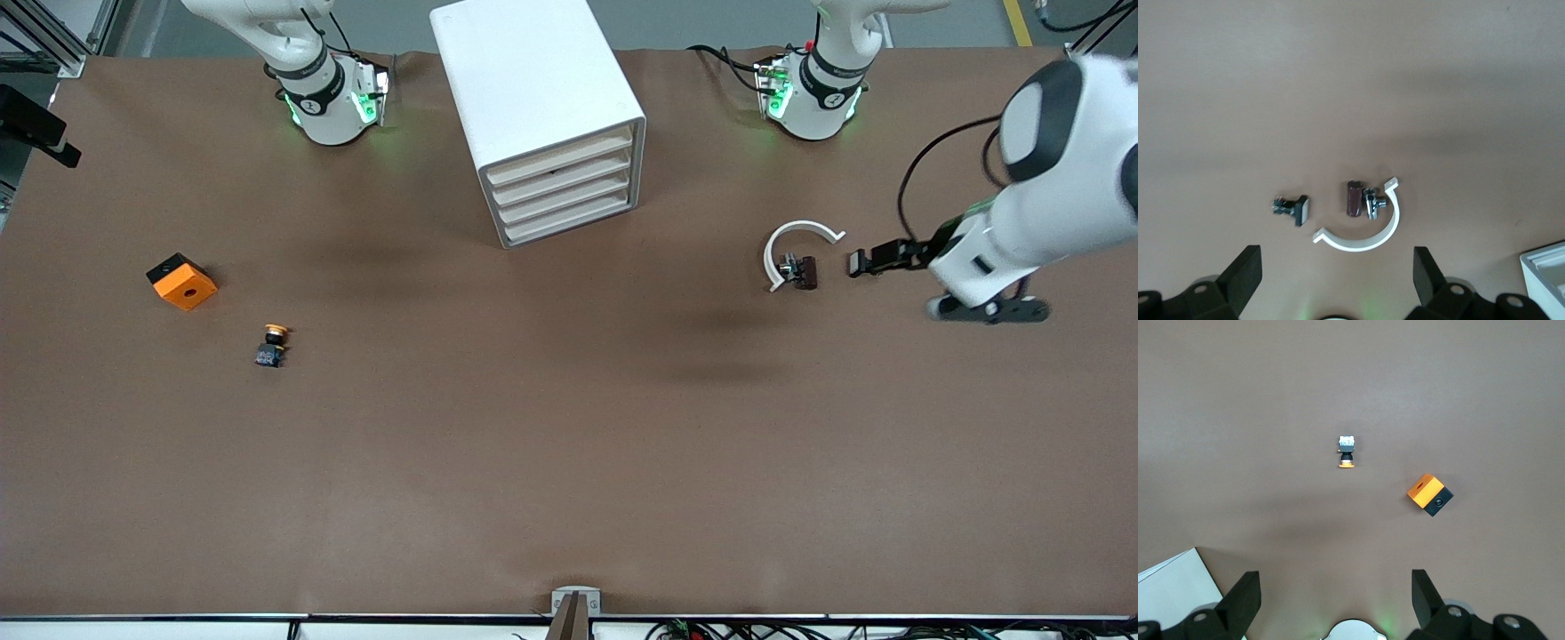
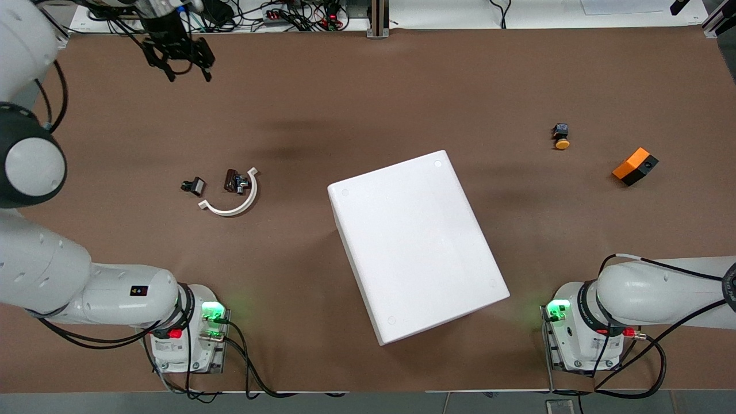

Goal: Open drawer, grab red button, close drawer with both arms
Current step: 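Reach the left gripper toward the front of the white cabinet drawer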

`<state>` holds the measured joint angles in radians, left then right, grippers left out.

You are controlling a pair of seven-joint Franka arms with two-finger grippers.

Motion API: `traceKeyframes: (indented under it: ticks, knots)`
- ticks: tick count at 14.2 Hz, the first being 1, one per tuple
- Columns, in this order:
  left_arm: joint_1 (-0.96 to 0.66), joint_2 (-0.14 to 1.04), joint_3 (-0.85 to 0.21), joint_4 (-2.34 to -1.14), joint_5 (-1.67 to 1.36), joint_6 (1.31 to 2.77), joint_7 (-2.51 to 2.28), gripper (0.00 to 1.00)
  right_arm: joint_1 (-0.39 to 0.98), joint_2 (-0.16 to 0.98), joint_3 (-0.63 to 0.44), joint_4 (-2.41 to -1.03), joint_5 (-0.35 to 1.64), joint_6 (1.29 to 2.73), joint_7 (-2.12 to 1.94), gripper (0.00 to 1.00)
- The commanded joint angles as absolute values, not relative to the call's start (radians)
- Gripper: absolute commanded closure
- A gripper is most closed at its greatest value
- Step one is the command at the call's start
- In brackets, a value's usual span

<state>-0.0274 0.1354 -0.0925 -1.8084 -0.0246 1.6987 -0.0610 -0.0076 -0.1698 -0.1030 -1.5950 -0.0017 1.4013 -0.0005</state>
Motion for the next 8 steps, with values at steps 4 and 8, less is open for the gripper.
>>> traceKeyframes:
  ticks: [4,8]
  knots:
    - [-0.06,0.287,-0.109,-1.801,-0.038,1.775,-0.156,0.0,-0.006,-0.189,-0.101,-1.612,-0.002,1.399,0.012,0.0]
    - [-0.086,0.353,-0.147,-1.787,-0.047,1.786,-0.355,0.0,-0.008,-0.19,-0.101,-1.612,-0.002,1.399,0.014,0.0]
